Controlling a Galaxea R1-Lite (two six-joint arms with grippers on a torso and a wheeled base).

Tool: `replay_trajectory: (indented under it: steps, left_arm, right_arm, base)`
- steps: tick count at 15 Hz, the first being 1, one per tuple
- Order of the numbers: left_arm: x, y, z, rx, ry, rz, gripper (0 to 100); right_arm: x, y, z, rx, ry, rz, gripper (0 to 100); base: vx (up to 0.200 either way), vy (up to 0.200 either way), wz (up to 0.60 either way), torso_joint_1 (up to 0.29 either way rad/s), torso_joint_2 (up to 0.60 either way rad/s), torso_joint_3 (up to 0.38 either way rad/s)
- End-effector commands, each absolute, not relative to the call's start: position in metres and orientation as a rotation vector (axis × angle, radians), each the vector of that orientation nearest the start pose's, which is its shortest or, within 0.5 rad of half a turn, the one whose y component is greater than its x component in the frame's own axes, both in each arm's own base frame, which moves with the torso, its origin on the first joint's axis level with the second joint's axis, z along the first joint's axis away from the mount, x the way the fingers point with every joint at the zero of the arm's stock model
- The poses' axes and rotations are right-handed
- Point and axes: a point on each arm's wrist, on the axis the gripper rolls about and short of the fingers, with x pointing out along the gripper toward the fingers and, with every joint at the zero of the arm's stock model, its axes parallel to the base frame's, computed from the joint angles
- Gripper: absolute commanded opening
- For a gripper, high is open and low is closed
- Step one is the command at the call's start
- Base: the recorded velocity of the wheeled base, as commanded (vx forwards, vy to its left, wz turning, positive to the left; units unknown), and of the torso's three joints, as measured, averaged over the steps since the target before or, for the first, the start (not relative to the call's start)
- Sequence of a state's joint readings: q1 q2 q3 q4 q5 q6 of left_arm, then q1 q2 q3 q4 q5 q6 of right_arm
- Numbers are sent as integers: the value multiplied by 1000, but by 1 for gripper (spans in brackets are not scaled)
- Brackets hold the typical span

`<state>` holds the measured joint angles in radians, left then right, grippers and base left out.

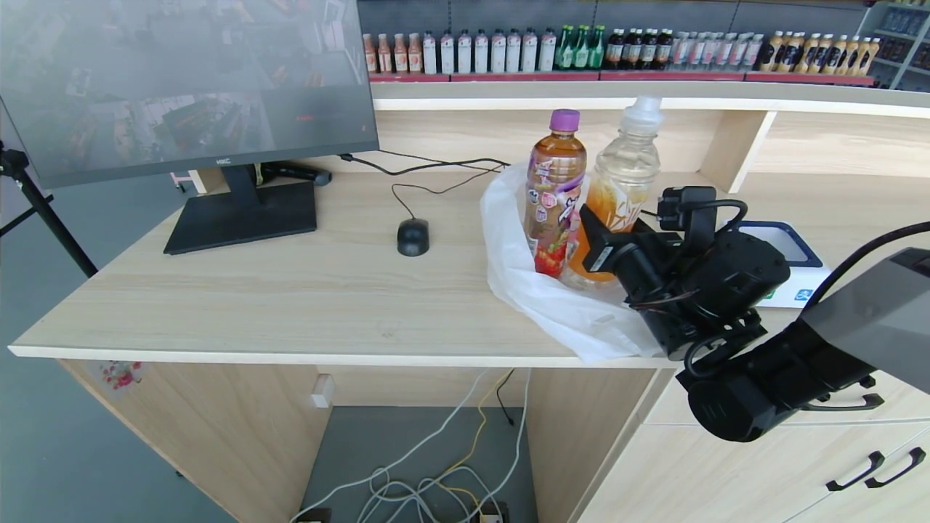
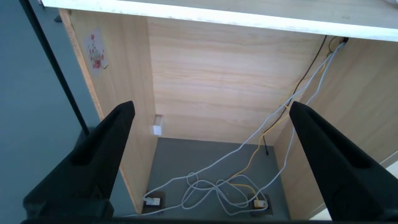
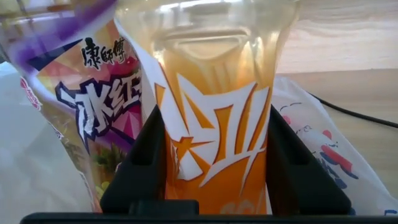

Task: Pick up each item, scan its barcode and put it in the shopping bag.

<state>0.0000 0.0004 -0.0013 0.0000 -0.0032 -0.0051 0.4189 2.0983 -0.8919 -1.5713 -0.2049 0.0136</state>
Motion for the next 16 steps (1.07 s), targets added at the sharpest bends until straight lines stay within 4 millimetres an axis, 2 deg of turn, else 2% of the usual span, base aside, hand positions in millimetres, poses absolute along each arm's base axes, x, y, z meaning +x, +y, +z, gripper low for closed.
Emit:
replay_trajectory:
  steps: [1, 11, 12, 16]
  left_arm:
    - [-23, 0, 75, -5, 0, -3, 100]
    - [-23, 0, 75, -6, 0, -3, 100]
    - [-23, 0, 76, -8, -2, -3, 100]
    - [-23, 0, 75, -8, 0, -3, 100]
  right_arm:
    - [346, 149, 157, 122, -334, 213, 0]
    - [340, 146, 157, 126, -321, 215, 0]
    - [339, 145, 156, 124, -317, 213, 100]
    - [337, 144, 157, 122, -312, 212, 100]
  base:
    - [0, 0, 0, 0, 0, 0]
    - [0, 0, 0, 0, 0, 0]
    - [0, 0, 0, 0, 0, 0]
    - [0, 0, 0, 0, 0, 0]
